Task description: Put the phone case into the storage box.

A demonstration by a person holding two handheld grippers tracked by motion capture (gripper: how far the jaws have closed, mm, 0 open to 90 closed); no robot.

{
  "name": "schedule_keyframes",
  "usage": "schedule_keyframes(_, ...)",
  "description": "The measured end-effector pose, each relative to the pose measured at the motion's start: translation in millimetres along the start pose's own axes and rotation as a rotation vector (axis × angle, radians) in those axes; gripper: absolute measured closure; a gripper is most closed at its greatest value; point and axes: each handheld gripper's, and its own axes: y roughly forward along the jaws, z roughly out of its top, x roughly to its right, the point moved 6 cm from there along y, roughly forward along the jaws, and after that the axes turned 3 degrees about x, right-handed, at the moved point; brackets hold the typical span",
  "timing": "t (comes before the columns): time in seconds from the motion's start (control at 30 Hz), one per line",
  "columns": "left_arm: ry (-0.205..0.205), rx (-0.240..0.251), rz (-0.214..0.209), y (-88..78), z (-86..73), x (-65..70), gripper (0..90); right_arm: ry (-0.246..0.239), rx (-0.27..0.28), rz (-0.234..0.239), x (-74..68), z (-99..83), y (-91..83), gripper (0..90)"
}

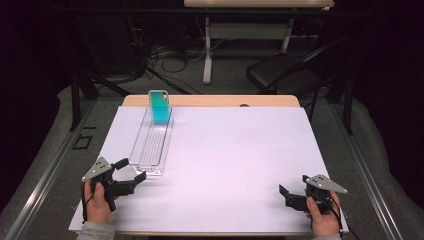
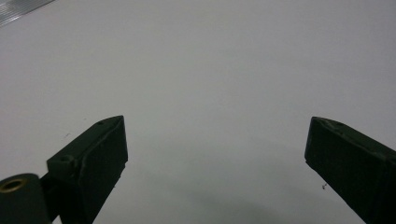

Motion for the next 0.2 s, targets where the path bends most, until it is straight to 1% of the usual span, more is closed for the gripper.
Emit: schedule_keyframes(0.2,-0.010,0.004,0.007,-1.6,0.1,-3.4,6.8,0.003,-0.006,-0.002,0.7,-0.5,-0.4,5.5)
